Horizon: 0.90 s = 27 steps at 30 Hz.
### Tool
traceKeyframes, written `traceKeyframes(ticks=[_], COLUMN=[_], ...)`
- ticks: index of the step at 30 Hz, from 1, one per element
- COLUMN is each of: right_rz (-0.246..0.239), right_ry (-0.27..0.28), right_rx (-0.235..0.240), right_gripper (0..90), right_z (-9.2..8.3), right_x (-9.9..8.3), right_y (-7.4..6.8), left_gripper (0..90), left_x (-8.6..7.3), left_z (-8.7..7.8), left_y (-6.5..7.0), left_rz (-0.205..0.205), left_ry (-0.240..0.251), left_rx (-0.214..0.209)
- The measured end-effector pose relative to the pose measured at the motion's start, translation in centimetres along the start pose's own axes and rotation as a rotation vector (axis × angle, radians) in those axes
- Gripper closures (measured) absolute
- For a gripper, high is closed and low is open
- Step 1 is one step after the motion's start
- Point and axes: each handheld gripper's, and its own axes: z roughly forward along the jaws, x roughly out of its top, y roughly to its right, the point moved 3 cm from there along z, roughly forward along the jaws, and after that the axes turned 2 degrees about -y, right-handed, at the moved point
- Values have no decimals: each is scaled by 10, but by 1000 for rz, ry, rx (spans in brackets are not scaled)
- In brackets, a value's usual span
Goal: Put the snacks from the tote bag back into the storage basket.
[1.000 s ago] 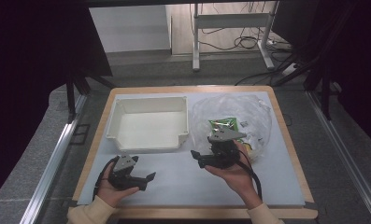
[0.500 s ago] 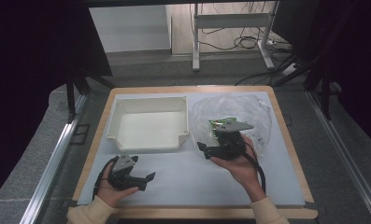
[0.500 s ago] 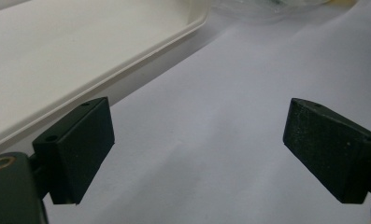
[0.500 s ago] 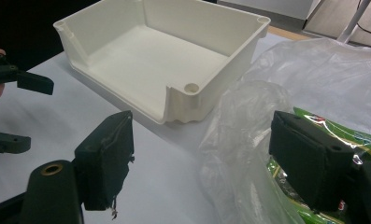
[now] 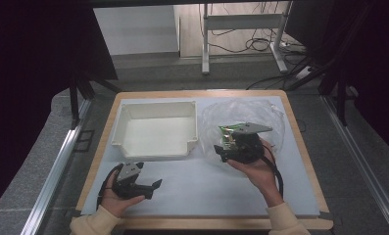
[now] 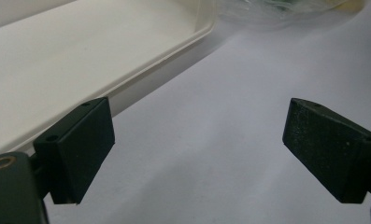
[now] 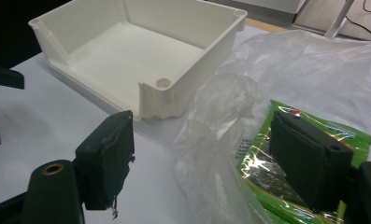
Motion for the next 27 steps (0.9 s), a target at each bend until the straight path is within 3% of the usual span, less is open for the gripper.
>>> traceKeyframes(ticks=[8, 16, 27], right_rz=[29, 71, 101], right_ry=[-30, -51, -58], right_rx=[-18, -44, -67], right_gripper=[232, 246, 268], right_z=[5, 3, -3], right_x=[8, 16, 23], right_y=[12, 34, 61], left_gripper=[90, 90, 89], left_x=[-1, -1, -2], left_z=[6, 11, 11], left_y=[-3, -1, 2], left_rz=[23, 52, 68], left_ry=[-26, -43, -36], left_rx=[-7, -15, 27])
